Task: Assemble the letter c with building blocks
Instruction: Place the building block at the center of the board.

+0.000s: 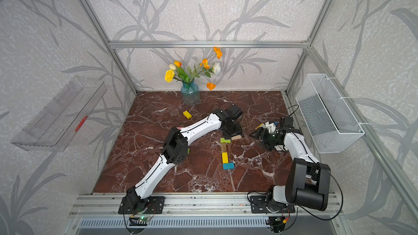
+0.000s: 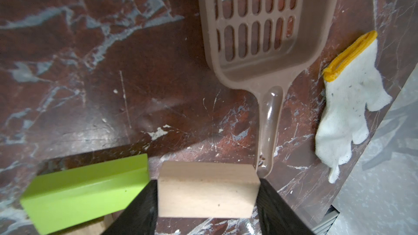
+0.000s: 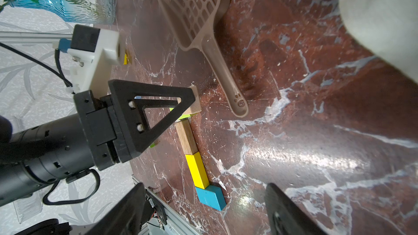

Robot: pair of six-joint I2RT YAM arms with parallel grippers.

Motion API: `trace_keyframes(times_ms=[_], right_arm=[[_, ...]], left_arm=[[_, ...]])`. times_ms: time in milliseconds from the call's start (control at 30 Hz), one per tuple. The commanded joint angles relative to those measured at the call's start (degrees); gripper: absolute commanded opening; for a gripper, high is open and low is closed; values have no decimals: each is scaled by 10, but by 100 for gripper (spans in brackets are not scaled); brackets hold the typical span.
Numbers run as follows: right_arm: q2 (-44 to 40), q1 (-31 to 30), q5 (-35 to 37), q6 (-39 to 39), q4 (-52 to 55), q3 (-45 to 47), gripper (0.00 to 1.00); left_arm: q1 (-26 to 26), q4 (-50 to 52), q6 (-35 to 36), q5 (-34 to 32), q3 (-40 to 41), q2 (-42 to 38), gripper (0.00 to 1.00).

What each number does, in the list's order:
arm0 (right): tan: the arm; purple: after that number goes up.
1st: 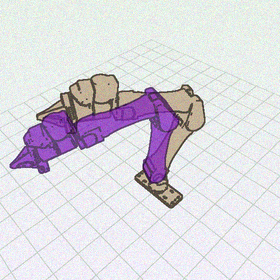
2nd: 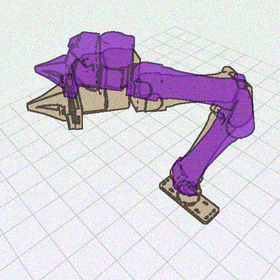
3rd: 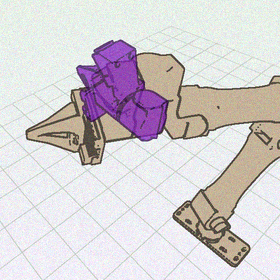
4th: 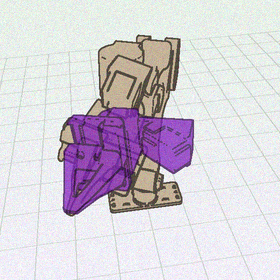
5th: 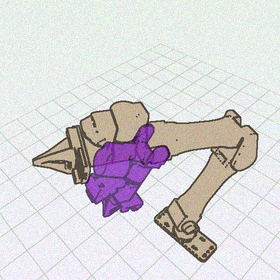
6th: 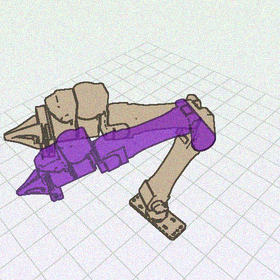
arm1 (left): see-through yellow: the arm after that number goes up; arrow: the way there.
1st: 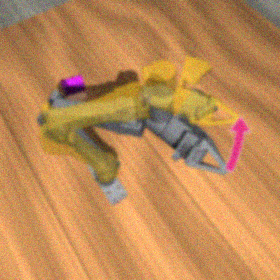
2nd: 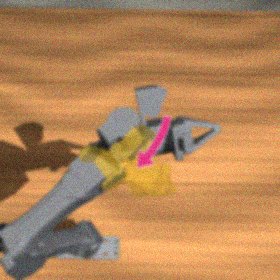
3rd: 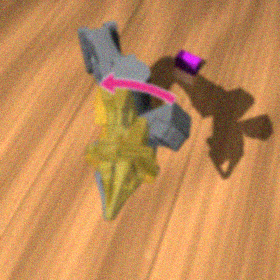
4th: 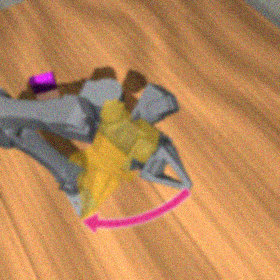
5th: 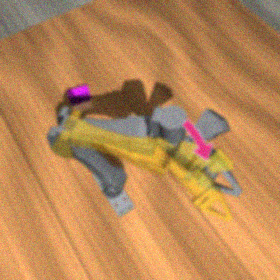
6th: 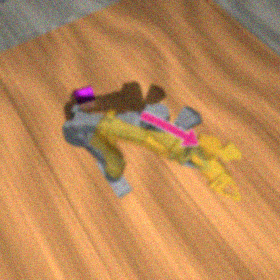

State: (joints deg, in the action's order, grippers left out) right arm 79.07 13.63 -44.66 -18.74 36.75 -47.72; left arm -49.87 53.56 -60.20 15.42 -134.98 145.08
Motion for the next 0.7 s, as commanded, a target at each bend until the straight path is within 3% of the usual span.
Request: trace_keyframes(times_ms=[0,667], right_arm=[[-1,2,-7,7,7,3,83],[4,3,0,1,11,3,85]], left_arm=[[-3,16,-3,5,-19,10,67],[-3,24,0,13,-27,12,67]])
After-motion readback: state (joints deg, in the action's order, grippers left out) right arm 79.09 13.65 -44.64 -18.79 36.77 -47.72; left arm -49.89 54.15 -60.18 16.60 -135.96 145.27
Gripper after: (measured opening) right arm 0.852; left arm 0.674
